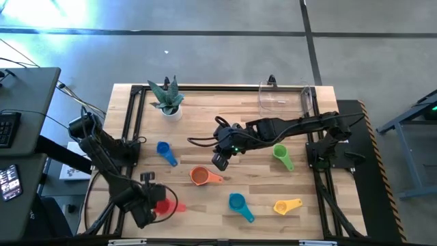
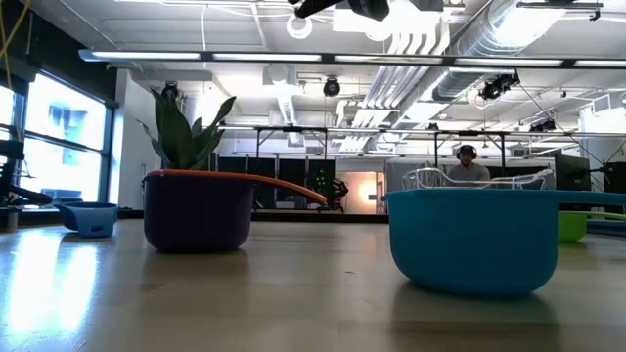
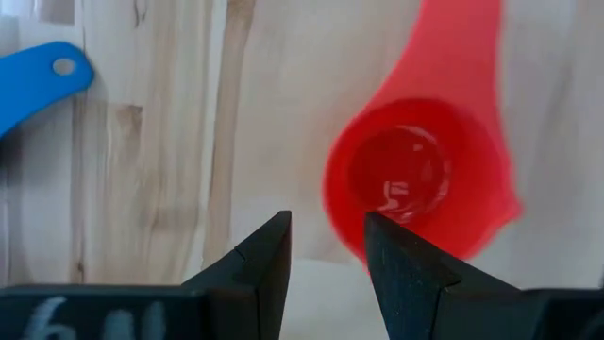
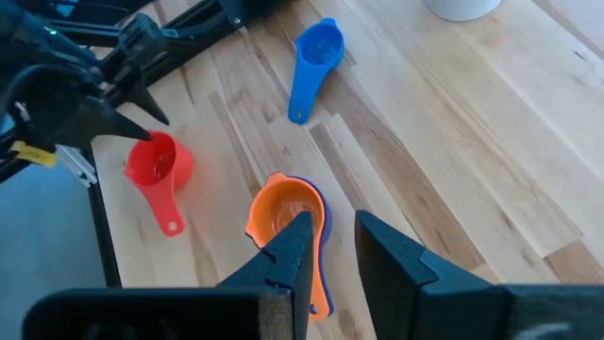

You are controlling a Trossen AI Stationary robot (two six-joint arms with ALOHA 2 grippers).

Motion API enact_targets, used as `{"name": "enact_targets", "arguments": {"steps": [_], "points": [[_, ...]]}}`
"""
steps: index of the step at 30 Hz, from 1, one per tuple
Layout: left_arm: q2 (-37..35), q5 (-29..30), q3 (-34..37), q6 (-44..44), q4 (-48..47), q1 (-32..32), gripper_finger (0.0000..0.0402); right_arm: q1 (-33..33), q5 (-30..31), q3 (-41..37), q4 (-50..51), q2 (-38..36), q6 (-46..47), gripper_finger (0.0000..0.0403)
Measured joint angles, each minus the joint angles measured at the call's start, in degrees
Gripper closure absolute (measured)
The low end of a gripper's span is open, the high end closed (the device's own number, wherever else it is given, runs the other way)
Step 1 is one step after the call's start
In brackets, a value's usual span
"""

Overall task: Nest measuring cups in basket
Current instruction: Stack the red measuring cup on top of the orange measuring cup

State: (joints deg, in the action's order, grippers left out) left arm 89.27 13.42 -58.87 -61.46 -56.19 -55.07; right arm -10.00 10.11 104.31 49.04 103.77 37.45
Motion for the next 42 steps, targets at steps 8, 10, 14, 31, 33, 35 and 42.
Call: {"name": "enact_targets", "arguments": {"steps": [8, 10, 14, 31, 33, 35, 42], "points": [[0.0, -1.28, 4.72, 0.03, 6.14, 1.11, 0.0275, 0.0, 0.0, 0.0, 0.0, 0.02, 0.0, 0.0329], [0.0, -1.28, 5.84, 0.03, 7.67, 1.19, 0.0275, 0.0, 0.02, 0.0, 0.0, 0.04, 0.0, 0.0329], [-0.02, -1.32, 7.46, -0.66, 9.15, 1.16, 0.0275, 0.0, 0.23, 0.0, 0.02, 0.04, 0.0, 0.0329], [-0.15, -2.48, 10.09, -0.41, 13.48, 1.16, 0.0392, 0.0, 1.88, 0.0, 0.02, 0.07, 1.49, 0.0329], [-0.29, -2.5, 10.02, 0.07, 13.2, 1.24, 0.0391, 0.0, 1.97, 0.0, 0.02, 0.07, 2.41, 0.0329], [-0.75, -2.58, 9.7, 0.53, 13.09, 1.82, 0.0395, 0.0, 1.97, 0.0, 0.01, 0.07, 2.82, 0.0329], [-5.37, -2.32, 9.58, 3.01, 12.44, 7.03, 0.0397, -0.01, 3.54, 0.0, 0.02, 0.07, 5.52, 0.0329]]}}
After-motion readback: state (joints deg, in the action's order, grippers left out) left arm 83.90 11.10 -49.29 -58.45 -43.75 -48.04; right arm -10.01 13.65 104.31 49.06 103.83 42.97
